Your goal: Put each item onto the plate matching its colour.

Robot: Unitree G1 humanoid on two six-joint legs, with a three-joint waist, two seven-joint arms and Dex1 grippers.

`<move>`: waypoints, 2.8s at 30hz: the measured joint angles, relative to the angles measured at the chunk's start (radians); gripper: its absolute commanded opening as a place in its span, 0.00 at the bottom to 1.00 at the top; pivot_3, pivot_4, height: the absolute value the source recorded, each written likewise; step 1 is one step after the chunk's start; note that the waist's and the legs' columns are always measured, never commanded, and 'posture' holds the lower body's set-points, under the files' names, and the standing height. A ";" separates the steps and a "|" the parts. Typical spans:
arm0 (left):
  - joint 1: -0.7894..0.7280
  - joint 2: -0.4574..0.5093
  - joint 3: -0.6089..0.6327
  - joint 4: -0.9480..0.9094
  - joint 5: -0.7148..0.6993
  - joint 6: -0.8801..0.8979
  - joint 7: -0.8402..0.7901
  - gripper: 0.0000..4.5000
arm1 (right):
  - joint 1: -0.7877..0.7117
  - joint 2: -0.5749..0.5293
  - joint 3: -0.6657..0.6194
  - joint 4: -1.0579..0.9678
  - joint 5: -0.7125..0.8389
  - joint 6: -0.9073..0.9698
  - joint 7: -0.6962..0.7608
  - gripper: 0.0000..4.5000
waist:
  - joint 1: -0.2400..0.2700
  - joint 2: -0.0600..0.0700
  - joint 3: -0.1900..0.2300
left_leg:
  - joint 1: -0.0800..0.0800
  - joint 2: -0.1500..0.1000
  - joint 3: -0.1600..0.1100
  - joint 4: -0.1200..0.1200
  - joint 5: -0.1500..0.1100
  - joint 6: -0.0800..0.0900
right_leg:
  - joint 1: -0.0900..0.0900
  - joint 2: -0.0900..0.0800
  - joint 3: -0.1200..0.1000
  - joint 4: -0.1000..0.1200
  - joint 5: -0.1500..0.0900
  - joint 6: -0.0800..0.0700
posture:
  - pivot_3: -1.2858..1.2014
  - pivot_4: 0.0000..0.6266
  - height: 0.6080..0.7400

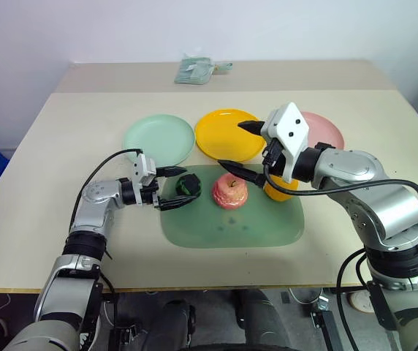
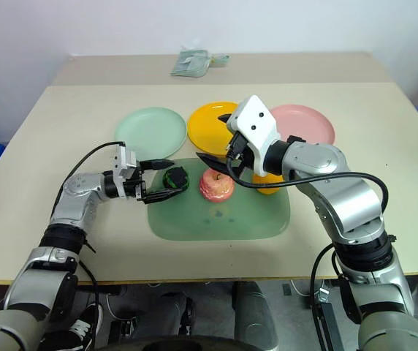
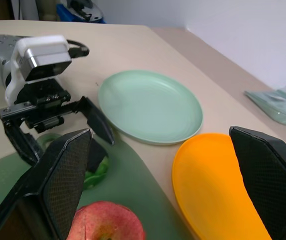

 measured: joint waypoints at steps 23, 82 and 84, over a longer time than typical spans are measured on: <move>0.023 -0.035 -0.003 -0.058 0.011 0.030 0.031 0.69 | 0.000 0.000 0.000 0.001 -0.030 -0.010 0.005 1.00 | 0.000 0.000 0.000 | 0.000 0.000 0.000 0.000 0.000 0.001 | 0.000 0.000 0.000 0.000 0.000 0.000 | 0.52 0.24 1.00; 0.152 0.261 0.142 -0.531 -0.328 0.507 -0.160 0.99 | 0.025 0.008 0.126 0.176 -0.008 0.182 0.103 1.00 | 0.001 0.000 0.000 | -0.002 0.000 0.000 -0.001 0.000 -0.001 | -0.003 0.000 0.000 0.000 0.000 0.000 | 0.52 0.24 1.00; 0.159 0.262 0.143 -0.571 -0.336 0.512 -0.151 0.99 | 0.025 0.008 0.129 0.188 -0.010 0.185 0.104 1.00 | 0.000 0.000 0.000 | -0.001 0.000 0.000 -0.001 0.000 -0.001 | -0.002 0.000 0.000 0.000 0.000 0.000 | 0.52 0.24 1.00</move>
